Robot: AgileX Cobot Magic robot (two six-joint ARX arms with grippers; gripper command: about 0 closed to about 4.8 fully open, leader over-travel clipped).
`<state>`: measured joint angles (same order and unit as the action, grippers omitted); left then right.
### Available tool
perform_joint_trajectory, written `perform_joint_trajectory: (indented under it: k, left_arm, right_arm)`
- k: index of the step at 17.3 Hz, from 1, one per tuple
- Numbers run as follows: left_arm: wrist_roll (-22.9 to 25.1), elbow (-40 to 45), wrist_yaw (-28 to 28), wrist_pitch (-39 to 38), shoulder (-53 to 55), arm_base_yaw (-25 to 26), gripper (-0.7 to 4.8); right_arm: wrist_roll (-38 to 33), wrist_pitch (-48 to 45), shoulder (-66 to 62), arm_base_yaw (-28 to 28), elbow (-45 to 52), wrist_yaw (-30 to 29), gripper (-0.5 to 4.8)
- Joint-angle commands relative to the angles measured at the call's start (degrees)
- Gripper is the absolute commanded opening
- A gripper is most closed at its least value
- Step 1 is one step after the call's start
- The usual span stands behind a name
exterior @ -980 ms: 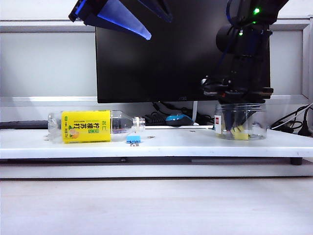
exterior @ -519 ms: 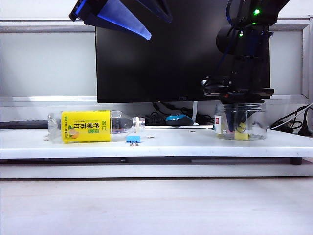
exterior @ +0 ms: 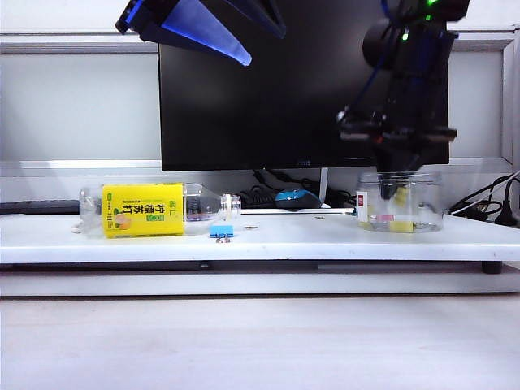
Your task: Take the clips out of the round transparent plastic box and place them on the table.
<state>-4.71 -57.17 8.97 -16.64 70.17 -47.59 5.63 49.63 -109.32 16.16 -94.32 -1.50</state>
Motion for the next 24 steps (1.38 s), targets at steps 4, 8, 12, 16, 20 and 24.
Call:
perform_joint_trajectory:
  k: [4,8,12,16,20,24]
  left_arm:
    - [2.0,-0.2,-0.2,-1.7,-0.2,0.0,2.41]
    - [2.8,-0.2,-2.8,-3.9,-0.2,0.0,2.41]
    - [2.8,-0.2,-2.8,-4.2,-0.2,0.0,2.41]
    - [2.8,-0.2,-2.7,-3.8,-0.2,0.0,2.41]
    - [3.2,-0.2,-2.6,-3.4,1.0,0.0,2.41]
    - [3.2,-0.2,-2.3,-2.2,2.1,0.0,2.41]
  right_arm:
    - [-1.2,0.7,3.9,0.4,-1.0,-6.2,-0.01]
    - [-1.4,0.1,5.2,2.0,-2.7,-12.5,-0.01]
    - [-1.5,-5.0,5.0,5.3,-3.7,-16.9,-0.01]
    - [-1.4,-9.0,2.5,7.2,-3.7,-16.7,-0.01]
    - [-1.4,-8.8,-1.0,7.0,-3.6,-16.7,-0.01]
    - [-1.1,-9.6,-2.9,7.0,-3.6,-16.7,-0.01]
